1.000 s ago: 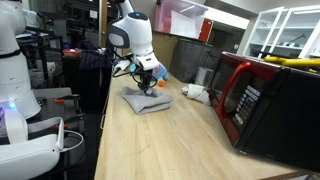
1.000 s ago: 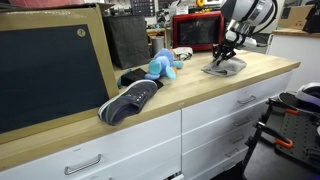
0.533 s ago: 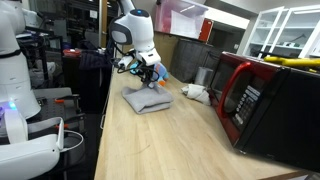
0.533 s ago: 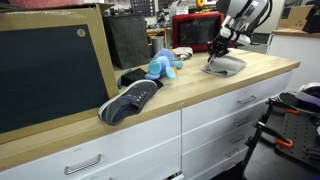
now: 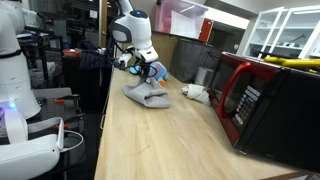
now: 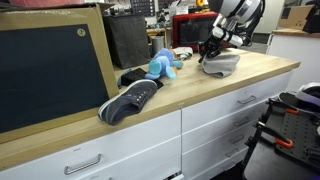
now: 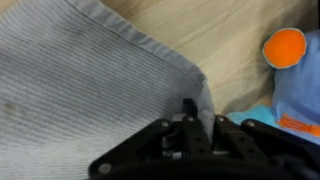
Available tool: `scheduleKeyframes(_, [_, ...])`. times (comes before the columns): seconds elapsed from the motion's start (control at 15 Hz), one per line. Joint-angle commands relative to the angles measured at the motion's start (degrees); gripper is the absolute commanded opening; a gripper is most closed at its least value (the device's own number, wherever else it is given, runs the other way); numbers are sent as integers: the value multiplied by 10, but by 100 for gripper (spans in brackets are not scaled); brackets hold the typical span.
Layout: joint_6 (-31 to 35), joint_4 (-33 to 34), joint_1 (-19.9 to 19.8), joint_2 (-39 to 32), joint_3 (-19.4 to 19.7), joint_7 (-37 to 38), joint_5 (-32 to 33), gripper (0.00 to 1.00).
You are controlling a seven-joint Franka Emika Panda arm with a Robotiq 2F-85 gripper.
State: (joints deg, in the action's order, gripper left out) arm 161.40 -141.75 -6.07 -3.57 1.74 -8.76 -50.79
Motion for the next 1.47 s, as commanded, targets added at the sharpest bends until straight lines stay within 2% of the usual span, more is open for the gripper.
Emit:
scheduleKeyframes(0.0, [-9, 16, -4, -4, 2, -7, -14, 43])
scheduleKeyframes(0.33, [10, 23, -22, -10, 23, -3, 0, 80])
scheduleKeyframes(0.47, [9, 25, -33, -20, 39, 2, 36, 95])
scheduleKeyframes(0.53, [6, 23, -39, -23, 49, 2, 65, 100])
scheduleKeyframes(0.6, [6, 23, -43, -29, 57, 0, 87, 60])
scheduleKeyframes(0.67, [9, 23, -47, -34, 67, 3, 111, 64])
scheduleKeyframes(0.73, [8, 24, -50, -41, 75, 6, 134, 64])
scheduleKeyframes(1.0, [-11, 22, -51, -66, 121, 39, 252, 34])
scheduleKeyframes(1.07, [-17, 21, -66, -68, 118, 57, 294, 25])
scheduleKeyframes(1.2, [-33, 21, -68, -68, 132, 80, 358, 10])
scheduleKeyframes(1.33, [-53, 23, -73, -61, 137, 88, 404, 0])
scheduleKeyframes(1.4, [-61, 25, -75, -59, 141, 89, 421, 0])
